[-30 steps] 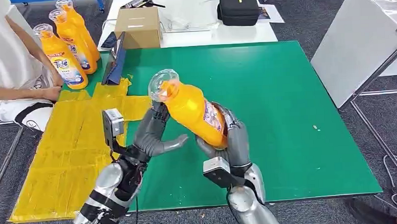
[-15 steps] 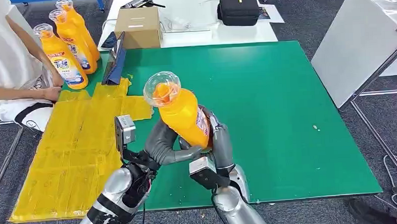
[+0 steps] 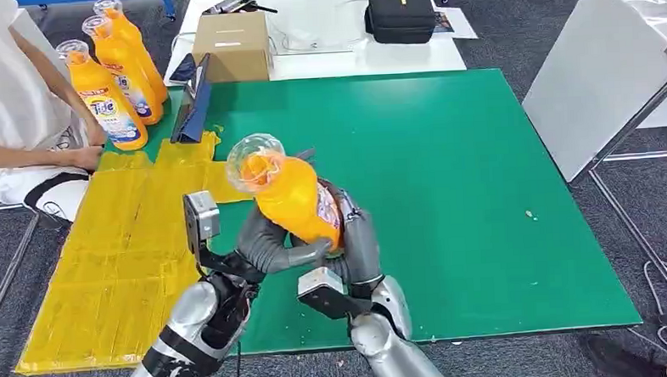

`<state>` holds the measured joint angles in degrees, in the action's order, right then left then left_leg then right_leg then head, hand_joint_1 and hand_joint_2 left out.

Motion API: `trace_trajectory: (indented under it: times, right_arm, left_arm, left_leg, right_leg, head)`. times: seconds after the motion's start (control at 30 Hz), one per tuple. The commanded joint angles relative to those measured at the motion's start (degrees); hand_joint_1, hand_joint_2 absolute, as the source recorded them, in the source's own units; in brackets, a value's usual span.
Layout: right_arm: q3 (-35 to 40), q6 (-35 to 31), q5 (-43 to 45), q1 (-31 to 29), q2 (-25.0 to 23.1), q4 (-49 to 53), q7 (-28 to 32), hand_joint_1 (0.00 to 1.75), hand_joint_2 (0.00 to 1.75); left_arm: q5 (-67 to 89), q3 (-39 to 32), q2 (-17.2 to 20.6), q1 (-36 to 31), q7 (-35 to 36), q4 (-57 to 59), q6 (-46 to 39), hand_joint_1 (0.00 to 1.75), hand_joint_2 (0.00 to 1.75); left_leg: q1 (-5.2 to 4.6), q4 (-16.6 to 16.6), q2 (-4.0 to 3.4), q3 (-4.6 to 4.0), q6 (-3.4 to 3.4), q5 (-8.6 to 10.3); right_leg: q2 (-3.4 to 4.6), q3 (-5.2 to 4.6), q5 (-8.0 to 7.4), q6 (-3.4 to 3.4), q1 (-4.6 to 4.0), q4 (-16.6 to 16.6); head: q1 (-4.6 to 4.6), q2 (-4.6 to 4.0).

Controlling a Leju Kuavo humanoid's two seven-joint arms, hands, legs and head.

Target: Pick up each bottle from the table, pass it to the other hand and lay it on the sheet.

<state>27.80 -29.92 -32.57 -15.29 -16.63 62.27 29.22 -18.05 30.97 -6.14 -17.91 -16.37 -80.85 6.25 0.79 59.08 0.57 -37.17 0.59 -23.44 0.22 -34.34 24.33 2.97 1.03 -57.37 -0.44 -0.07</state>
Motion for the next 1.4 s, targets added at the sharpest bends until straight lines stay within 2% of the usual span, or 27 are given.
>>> trace_trajectory:
  times: [0.03,0.43,0.67,0.7,0.73,1.17,1.4]
  right_arm:
    - [6.07,-0.74,-1.97,-2.35,0.48,-9.87,-1.54,1.75,1.75]
    - [6.51,-1.21,-2.44,-2.62,0.37,-10.97,-1.79,1.75,1.75]
    - [7.16,-2.81,-4.23,-2.91,0.21,-13.39,-3.00,1.75,1.75]
    - [7.15,-2.97,-4.17,-2.90,0.19,-13.62,-3.02,1.75,1.75]
    - [7.10,-3.04,-4.10,-2.93,0.20,-13.70,-2.99,1.75,1.75]
    - [6.73,-2.80,-3.61,-2.90,0.43,-13.42,-3.03,1.75,1.75]
    - [6.55,-3.20,-3.56,-2.74,0.58,-13.34,-2.94,1.75,1.75]
  left_arm:
    - [2.41,1.39,-0.42,-3.07,-0.37,2.10,-3.85,0.00,1.75]
    - [2.56,1.44,-0.56,-3.01,-0.50,1.94,-4.10,0.00,1.75]
    - [4.21,-0.48,-1.24,-1.78,-2.83,-0.94,-8.80,0.00,1.75]
    - [4.97,-0.81,-1.48,-1.41,-3.61,-1.64,-10.26,0.70,1.75]
    - [5.07,-0.81,-1.56,-1.26,-3.81,-2.03,-10.59,1.75,1.75]
    - [4.67,-1.04,-2.50,-0.26,-5.71,-3.65,-13.26,1.75,1.75]
    - [4.27,-1.48,-2.52,0.23,-7.09,-5.39,-14.76,1.75,1.75]
  left_leg:
    - [0.03,-0.06,0.01,0.19,0.02,-0.05]
    - [0.05,-0.04,0.06,0.14,0.01,-0.04]
    - [0.05,-0.04,0.02,0.20,0.02,-0.07]
    - [0.06,-0.05,0.02,0.28,0.03,-0.09]
    - [0.05,-0.04,0.01,0.21,0.02,-0.08]
    - [0.04,-0.01,0.06,0.07,0.02,-0.02]
    - [0.07,-0.05,0.08,0.27,0.03,-0.09]
  right_leg:
    - [-0.07,0.23,0.05,-0.09,-0.05,0.10]
    - [-0.12,0.17,0.05,-0.09,-0.05,0.08]
    - [-0.11,0.22,0.07,-0.10,-0.06,0.10]
    - [-0.12,0.31,0.09,-0.13,-0.08,0.12]
    - [-0.11,0.24,0.08,-0.11,-0.07,0.10]
    - [-0.16,0.06,0.05,-0.07,-0.05,0.06]
    - [-0.22,0.31,0.12,-0.14,-0.09,0.13]
  head:
    - [0.00,0.00]
    - [0.00,0.00]
    - [0.00,0.00]
    - [0.00,0.00]
    - [0.00,0.00]
    - [0.00,0.00]
    - [0.00,0.00]
